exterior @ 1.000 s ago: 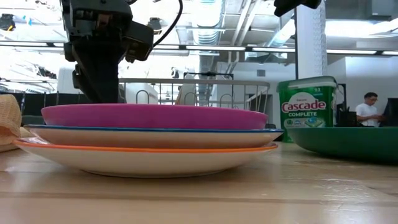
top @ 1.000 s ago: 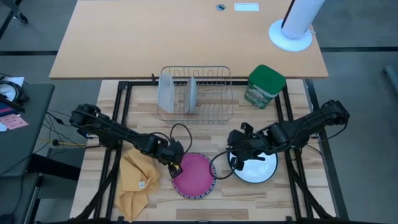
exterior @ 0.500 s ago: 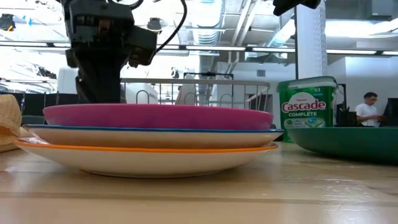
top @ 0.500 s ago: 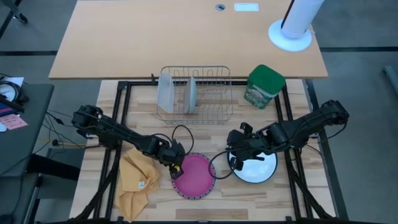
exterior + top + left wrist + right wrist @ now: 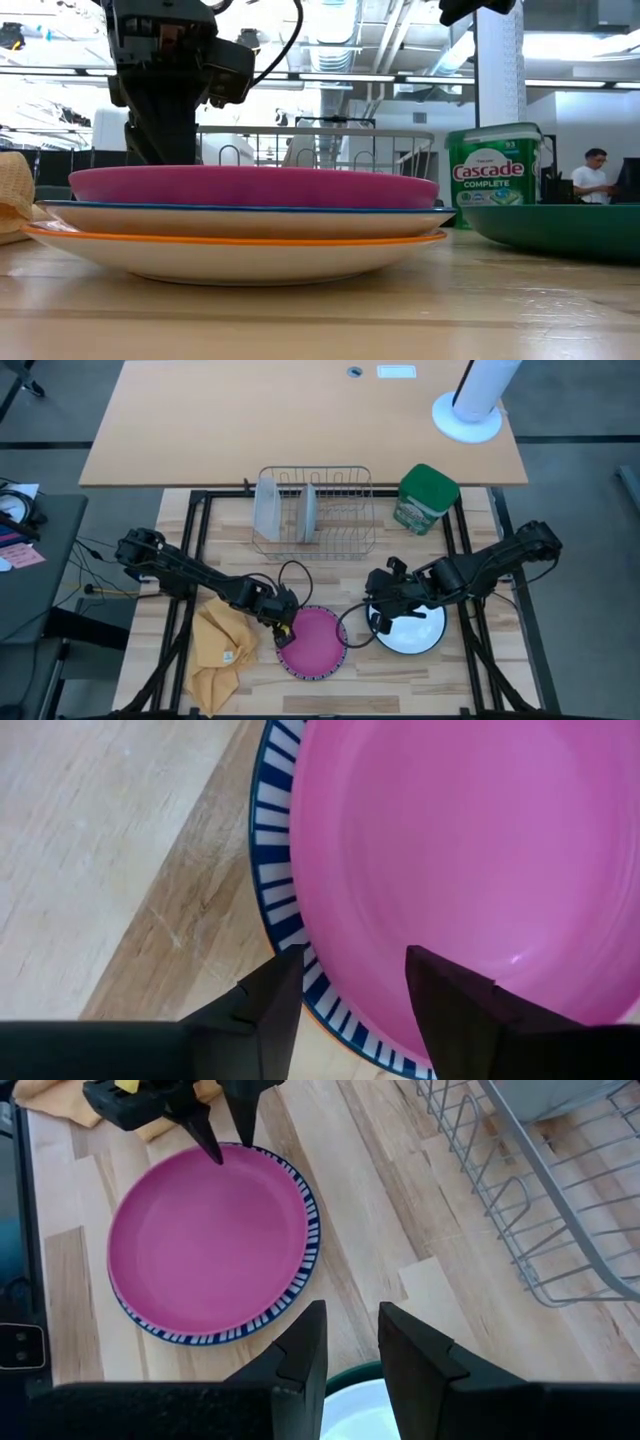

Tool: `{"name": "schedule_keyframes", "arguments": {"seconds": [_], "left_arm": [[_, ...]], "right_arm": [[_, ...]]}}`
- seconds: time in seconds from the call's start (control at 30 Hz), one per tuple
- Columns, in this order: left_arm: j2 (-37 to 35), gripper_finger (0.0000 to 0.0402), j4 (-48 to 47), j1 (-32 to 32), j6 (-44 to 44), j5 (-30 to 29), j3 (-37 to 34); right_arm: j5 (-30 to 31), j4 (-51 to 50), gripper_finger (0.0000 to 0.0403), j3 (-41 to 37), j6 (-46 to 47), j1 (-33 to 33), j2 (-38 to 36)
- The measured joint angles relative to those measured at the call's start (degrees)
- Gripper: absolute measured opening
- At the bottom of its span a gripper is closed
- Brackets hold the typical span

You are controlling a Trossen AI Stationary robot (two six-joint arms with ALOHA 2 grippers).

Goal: Sort dishes
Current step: Put the pink plate into the dish rack

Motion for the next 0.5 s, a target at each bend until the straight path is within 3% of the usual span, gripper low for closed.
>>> {"name": "schedule_keyframes", "arguments": {"seconds": [0.5], "left_arm": [[0.0, 0.0114, 1.6, 0.0, 2.1, 0.0, -1.0]], "right_arm": [[0.0, 0.0, 0.0095, 0.0, 0.1, -0.4, 0.0]]}}
